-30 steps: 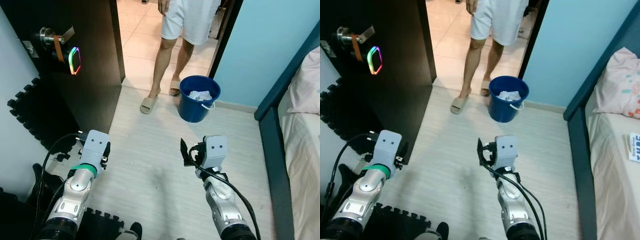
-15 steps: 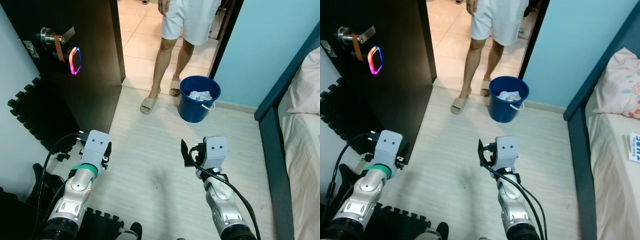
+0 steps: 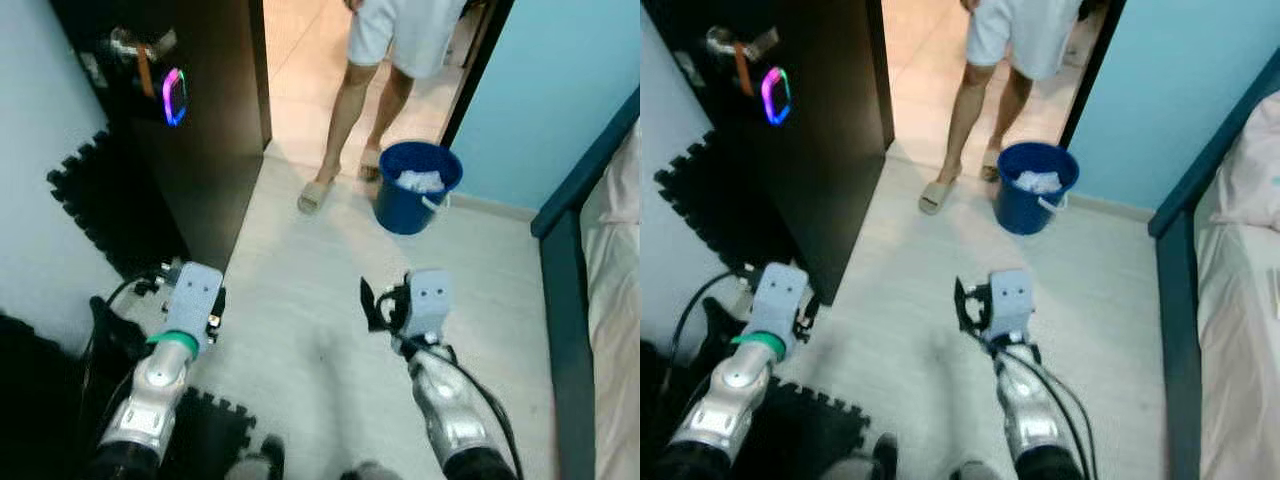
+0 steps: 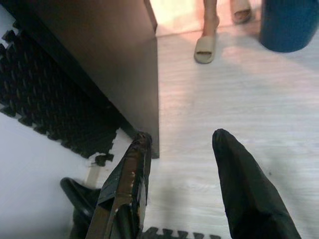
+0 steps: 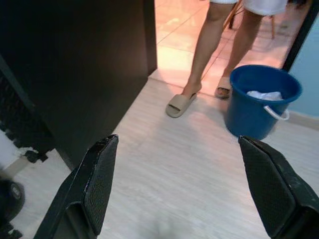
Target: Clean up the room
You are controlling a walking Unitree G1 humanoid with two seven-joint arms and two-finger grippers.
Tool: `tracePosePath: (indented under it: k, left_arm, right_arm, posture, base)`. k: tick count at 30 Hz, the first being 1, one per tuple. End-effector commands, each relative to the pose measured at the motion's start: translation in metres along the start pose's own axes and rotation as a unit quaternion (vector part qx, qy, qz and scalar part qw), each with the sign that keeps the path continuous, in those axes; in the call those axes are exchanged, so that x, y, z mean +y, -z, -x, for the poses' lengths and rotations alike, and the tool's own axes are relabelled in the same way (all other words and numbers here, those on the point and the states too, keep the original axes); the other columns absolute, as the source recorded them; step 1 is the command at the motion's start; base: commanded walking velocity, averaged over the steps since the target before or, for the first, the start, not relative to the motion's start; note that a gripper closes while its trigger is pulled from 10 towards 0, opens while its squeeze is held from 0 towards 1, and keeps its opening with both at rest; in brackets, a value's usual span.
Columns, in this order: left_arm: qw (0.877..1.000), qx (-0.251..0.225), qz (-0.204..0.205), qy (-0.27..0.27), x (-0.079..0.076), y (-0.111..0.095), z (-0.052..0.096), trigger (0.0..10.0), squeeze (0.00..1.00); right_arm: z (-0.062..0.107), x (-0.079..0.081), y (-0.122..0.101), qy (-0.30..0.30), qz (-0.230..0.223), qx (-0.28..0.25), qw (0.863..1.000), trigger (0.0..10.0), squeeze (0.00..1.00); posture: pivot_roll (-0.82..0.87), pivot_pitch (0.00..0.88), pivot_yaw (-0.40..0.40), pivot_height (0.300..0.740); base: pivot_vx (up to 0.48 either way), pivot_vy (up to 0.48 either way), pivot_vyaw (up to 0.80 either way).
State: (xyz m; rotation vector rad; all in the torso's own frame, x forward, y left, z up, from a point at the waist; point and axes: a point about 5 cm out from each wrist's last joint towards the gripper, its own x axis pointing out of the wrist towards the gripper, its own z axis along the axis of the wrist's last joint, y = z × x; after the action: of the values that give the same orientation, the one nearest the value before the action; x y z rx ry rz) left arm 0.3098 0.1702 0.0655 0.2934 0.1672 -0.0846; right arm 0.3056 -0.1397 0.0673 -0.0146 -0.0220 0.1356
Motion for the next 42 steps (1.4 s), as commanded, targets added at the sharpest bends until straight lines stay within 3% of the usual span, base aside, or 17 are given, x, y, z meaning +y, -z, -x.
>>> tracePosePath:
  k: [1, 21, 42]
  left_arm:
    - [1.0, 0.013, 0.0, -0.004, 0.0027, 0.0094, 0.0051, 10.0, 0.0]
    - [1.0, 0.017, 0.0, -0.006, 0.0038, 0.0105, 0.005, 10.0, 0.0]
    - [0.999, 0.028, 0.007, -0.017, 0.0057, 0.0134, 0.0046, 10.0, 0.0]
  right_arm:
    - [0.002, 0.0011, 0.0055, 0.006, -0.013, 0.014, 1.0, 10.0, 0.0]
    - [0.0031, 0.0004, 0.0064, 0.009, -0.024, 0.016, 1.0, 10.0, 0.0]
    - [0.0057, 0.001, 0.0088, 0.001, -0.021, 0.021, 1.0, 10.0, 0.0]
  posture:
    - [-0.02, 0.043, 0.063, 0.74]
    - [-0.02, 0.046, 0.066, 0.74]
    - [-0.02, 0.052, 0.063, 0.74]
  base:
    - [-0.326, 0.0, 0.43]
    - [-0.3, 0.0, 0.04]
    - [0.054, 0.064, 0.0]
